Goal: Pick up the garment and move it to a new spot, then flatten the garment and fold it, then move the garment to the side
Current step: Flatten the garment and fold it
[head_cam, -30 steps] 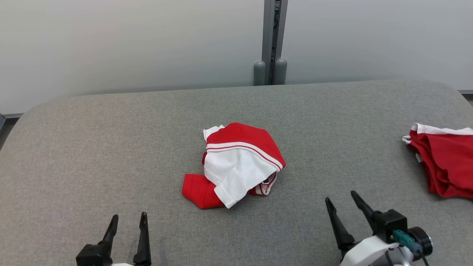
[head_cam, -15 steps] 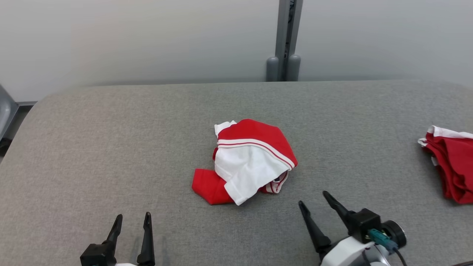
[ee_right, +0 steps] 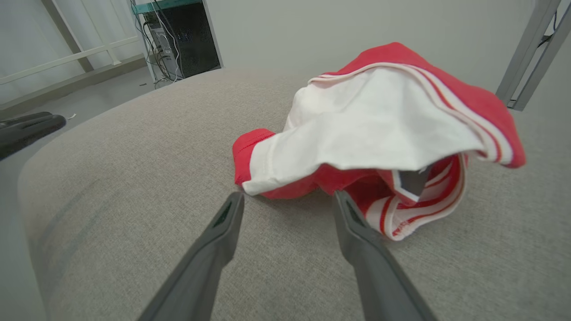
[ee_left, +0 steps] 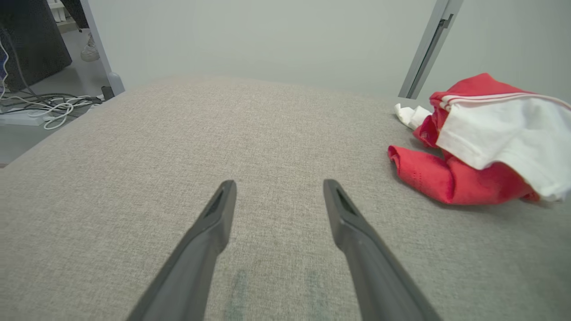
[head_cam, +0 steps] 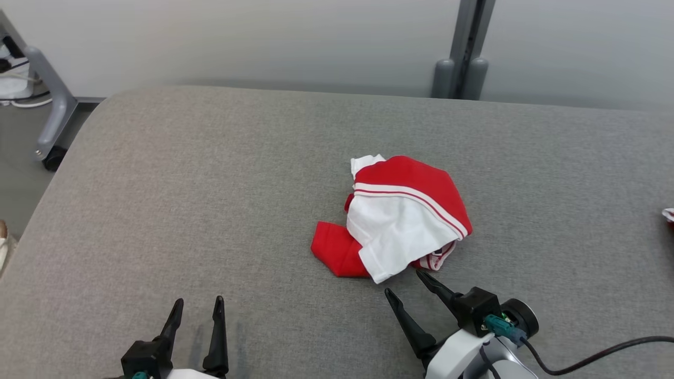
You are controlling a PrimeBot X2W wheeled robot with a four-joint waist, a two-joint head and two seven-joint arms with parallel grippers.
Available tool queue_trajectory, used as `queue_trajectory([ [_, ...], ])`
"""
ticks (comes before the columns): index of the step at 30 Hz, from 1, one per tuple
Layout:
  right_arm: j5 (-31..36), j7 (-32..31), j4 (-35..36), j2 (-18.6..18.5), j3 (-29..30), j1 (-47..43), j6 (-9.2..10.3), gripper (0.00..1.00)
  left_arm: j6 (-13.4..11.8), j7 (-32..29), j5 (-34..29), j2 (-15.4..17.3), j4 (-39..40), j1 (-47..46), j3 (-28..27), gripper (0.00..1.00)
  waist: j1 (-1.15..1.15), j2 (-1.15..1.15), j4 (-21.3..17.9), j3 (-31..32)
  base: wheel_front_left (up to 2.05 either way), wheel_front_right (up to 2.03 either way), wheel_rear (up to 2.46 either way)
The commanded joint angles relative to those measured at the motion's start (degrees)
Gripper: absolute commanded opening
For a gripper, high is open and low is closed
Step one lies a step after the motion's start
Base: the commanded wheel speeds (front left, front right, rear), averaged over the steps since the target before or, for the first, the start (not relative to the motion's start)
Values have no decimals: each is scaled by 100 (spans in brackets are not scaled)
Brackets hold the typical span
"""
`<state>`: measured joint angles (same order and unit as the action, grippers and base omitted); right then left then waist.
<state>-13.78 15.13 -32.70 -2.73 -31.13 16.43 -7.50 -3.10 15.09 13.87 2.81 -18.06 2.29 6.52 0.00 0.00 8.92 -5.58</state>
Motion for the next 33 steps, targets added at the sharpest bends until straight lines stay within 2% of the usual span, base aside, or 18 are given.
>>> queue_trajectory([
  [1,-4,1,-20,-40,-9,86,2,100,-21,7,20,20,6,-88,1,100,0,0,58,-49,0,0,0],
  [12,-529,0,44,-39,-137,304,2,100,-83,7,95,20,55,-197,123,100,0,0,191,-228,0,0,0],
  [13,-584,0,23,-38,-149,312,2,89,-89,7,101,19,45,-198,134,100,0,0,201,-235,0,0,0],
  [14,-586,0,-15,-39,-160,327,2,49,-97,7,110,20,38,-202,145,100,0,0,209,-243,0,0,0],
  [15,-600,0,-43,-37,-169,357,2,42,-96,7,118,20,31,-206,152,100,0,0,219,-249,0,0,0],
  [17,-702,0,-55,-38,-179,411,2,0,-89,7,134,20,15,-215,161,100,0,0,245,-255,0,0,0],
  [28,-1330,0,718,-38,55,1114,2,0,-91,7,182,20,-25,-151,171,100,0,0,202,-156,0,0,0],
  [33,-1505,0,784,-47,724,1756,2,0,-51,7,200,20,-62,-166,250,100,0,0,171,-79,0,0,0],
])
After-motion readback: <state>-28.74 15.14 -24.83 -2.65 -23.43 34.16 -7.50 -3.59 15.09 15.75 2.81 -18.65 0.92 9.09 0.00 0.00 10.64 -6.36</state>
